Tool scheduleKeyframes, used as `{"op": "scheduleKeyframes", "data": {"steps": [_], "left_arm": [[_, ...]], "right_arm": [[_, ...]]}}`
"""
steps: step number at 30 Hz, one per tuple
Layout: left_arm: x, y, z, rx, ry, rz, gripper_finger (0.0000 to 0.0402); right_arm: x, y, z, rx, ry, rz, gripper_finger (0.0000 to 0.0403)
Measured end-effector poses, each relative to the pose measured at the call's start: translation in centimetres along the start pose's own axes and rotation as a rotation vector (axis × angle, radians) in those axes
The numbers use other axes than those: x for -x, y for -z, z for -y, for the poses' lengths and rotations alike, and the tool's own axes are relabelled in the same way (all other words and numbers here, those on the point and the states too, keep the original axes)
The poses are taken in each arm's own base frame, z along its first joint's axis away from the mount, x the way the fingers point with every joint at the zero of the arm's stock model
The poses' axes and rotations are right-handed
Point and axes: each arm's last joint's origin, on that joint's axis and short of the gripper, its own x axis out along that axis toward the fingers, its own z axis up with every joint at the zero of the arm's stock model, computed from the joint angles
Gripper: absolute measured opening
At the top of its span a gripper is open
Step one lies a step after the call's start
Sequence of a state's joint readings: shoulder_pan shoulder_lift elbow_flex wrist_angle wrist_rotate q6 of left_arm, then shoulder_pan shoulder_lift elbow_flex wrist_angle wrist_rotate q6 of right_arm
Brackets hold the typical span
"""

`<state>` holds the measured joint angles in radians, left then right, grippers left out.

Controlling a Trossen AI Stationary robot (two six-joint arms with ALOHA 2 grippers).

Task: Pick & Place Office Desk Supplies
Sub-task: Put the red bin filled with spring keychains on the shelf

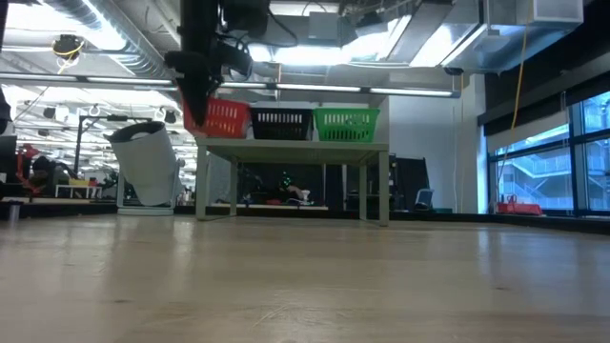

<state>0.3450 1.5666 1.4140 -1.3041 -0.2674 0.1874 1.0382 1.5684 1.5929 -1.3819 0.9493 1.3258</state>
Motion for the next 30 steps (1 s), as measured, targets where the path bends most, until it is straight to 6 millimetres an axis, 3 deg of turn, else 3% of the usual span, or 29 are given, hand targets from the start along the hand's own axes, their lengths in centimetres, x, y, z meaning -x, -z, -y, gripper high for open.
{"op": "scheduleKeyframes", "data": {"steps": [6, 30], "left_arm": [[-0.82, 0.05, 0.24, -0.012, 0.002, -0.008, 0.0002], [-0.82, -0.4, 0.26, -0.053, 0.021, 0.041, 0.0003]], "right_arm": [[0.0, -0.03, -0.12, -0.012, -0.008, 0.002, 0.0076], [0.0, -0.04, -0.38, -0.034, -0.031, -0.016, 0.0075]]}}
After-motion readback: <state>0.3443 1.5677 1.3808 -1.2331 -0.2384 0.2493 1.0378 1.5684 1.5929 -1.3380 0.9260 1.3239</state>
